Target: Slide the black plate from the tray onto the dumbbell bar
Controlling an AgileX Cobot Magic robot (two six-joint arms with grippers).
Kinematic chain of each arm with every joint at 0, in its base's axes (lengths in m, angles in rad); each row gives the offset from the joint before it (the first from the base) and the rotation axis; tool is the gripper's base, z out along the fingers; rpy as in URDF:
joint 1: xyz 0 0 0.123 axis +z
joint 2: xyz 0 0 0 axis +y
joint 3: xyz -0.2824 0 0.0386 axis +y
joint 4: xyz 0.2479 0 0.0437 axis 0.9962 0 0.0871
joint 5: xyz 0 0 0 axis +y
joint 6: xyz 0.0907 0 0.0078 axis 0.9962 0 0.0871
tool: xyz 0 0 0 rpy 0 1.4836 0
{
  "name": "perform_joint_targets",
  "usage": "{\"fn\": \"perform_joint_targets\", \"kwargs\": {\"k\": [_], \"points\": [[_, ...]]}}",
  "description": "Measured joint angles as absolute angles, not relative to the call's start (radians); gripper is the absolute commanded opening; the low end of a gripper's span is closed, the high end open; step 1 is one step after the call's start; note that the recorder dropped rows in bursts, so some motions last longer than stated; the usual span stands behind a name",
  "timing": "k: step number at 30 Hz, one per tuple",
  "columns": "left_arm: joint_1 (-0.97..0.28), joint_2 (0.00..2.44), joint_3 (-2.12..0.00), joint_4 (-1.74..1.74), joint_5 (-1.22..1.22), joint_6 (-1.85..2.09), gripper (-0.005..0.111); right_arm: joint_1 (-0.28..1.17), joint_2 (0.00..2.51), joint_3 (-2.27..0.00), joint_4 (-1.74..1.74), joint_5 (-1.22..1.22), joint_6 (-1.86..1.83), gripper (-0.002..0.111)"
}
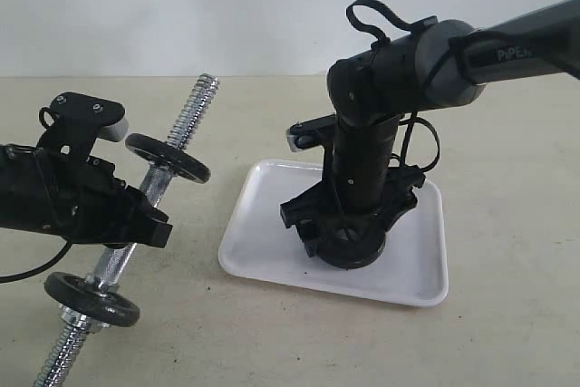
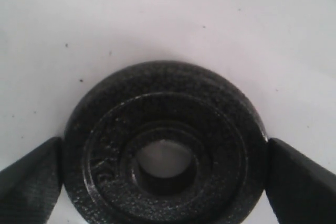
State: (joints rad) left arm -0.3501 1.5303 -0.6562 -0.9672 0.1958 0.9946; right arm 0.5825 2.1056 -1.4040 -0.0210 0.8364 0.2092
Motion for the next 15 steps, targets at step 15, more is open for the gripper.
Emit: {"fn": "perform_joint_targets", "kwargs": {"k": [15], "points": [[-0.35,1.53,-0.656,-0.957,0.2,0.995,0.004,0.583,2.106,-1.404,-0.021,0.832,0.107,0.0]]}}
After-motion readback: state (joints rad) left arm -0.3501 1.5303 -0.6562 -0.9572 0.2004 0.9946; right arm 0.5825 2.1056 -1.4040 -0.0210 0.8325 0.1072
